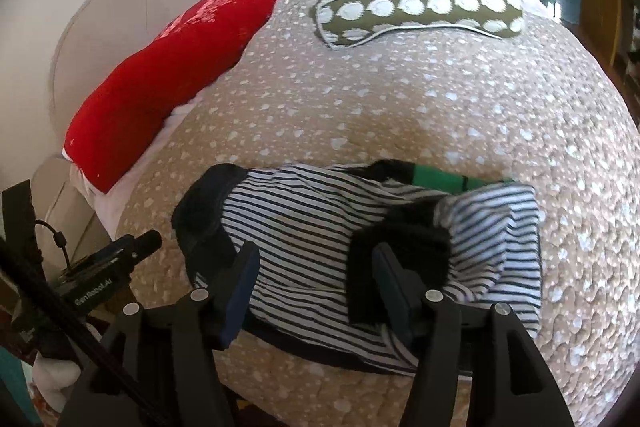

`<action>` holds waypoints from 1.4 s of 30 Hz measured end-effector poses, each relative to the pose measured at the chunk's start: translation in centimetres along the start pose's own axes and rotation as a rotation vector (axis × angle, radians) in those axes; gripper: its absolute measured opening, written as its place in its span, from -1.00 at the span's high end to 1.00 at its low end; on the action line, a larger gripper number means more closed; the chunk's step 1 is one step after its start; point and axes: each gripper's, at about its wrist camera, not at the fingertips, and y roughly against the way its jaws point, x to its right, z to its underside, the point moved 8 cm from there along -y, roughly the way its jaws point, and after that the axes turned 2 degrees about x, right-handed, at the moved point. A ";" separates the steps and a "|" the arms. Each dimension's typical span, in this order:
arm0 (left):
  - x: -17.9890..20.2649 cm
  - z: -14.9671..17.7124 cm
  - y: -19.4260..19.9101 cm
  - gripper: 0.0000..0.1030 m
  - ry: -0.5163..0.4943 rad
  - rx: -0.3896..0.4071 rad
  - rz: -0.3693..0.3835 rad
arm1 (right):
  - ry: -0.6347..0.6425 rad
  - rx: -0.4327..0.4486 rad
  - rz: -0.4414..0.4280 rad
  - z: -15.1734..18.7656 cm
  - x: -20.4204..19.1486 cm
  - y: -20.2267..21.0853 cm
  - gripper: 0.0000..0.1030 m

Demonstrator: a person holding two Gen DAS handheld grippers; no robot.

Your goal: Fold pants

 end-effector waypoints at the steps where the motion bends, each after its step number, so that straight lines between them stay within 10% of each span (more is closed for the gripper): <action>1: -0.2 0.0 -0.1 -0.14 0.003 -0.002 0.001 | 0.010 -0.002 -0.003 -0.1 -0.5 -0.1 -0.23; 17: -7.4 1.1 0.0 -0.15 0.227 -0.023 0.049 | 0.122 -0.164 -0.061 -2.8 -10.2 -6.9 -0.46; 27: -8.6 2.0 0.0 -0.15 0.267 -0.030 0.095 | 0.393 -0.300 0.194 -1.6 -13.5 -13.9 -0.62; 33: -7.6 2.0 0.1 -0.15 0.290 -0.019 0.201 | 0.448 -0.313 0.228 -1.6 -12.4 -14.0 0.29; 42: -0.1 3.0 0.4 -0.19 0.201 -0.042 0.464 | 0.331 -0.312 0.096 -3.0 -11.4 -11.9 0.44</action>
